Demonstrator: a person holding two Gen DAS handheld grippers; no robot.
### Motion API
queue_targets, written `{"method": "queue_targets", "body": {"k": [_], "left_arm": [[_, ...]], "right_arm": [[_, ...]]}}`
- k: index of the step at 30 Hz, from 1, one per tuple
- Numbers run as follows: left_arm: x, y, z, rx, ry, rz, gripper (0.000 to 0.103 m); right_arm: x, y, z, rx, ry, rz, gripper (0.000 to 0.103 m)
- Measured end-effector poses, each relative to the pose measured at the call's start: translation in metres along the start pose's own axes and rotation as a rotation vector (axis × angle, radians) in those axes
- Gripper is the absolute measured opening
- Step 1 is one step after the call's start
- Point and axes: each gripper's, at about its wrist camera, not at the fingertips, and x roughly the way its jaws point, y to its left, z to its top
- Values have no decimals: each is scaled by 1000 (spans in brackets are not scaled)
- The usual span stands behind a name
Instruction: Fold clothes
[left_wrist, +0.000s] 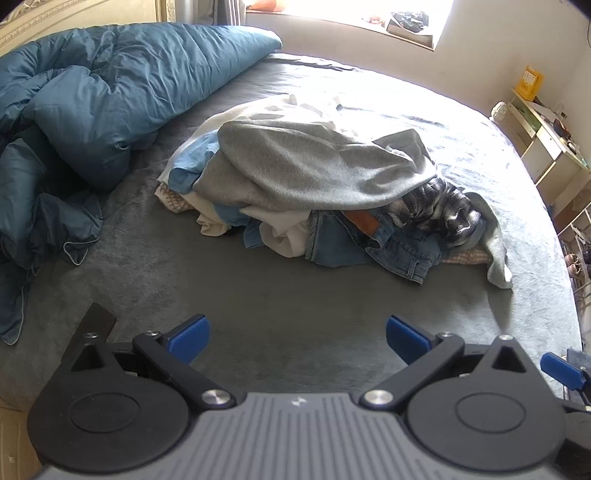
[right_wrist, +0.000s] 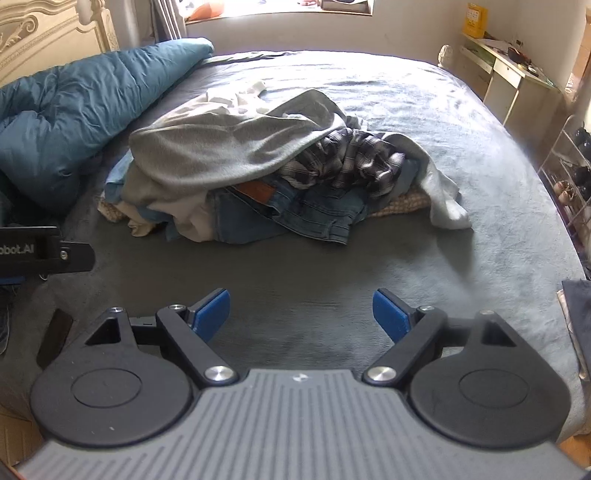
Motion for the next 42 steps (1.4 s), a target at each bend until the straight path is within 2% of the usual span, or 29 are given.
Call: {"method": "queue_targets", "body": {"k": [3, 5, 11, 16, 20, 42], "left_arm": [[2, 1, 4, 2, 7, 8, 102], [-2, -13, -4, 45, -28, 44, 102], [-7, -19, -8, 50, -63, 12, 102], [-10, -28, -8, 65, -96, 19, 102], [-10, -32, -8, 76, -94, 0, 102], [-5, -37, -11, 79, -85, 21, 102]], "right_arm": [[-1, -2, 2, 7, -10, 0, 85], [-1, -3, 3, 11, -16, -1, 85], [-2, -8, 8, 25, -36, -2, 85], [-3, -13, 10, 32, -46, -12, 85], [-4, -16, 8, 34, -46, -13, 85], [3, -24, 8, 28, -37, -14, 85]]}}
